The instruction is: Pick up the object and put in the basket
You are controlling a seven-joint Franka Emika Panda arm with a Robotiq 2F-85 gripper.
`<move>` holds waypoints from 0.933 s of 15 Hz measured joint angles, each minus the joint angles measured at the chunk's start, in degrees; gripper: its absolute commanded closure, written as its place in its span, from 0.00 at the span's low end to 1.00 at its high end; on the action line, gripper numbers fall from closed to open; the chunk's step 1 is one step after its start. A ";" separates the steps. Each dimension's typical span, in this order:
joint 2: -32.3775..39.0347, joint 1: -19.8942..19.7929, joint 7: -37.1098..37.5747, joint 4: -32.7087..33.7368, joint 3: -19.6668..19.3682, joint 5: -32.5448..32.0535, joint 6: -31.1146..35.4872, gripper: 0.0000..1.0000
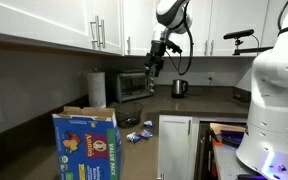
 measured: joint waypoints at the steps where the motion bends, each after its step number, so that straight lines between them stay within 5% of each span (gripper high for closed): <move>1: 0.00 0.00 0.00 0.00 0.00 0.00 0.00 0.00; 10: 0.06 -0.22 0.00 -0.07 0.43 0.00 -0.01 0.00; 14: 1.82 0.09 0.06 -1.71 3.77 0.00 0.37 0.00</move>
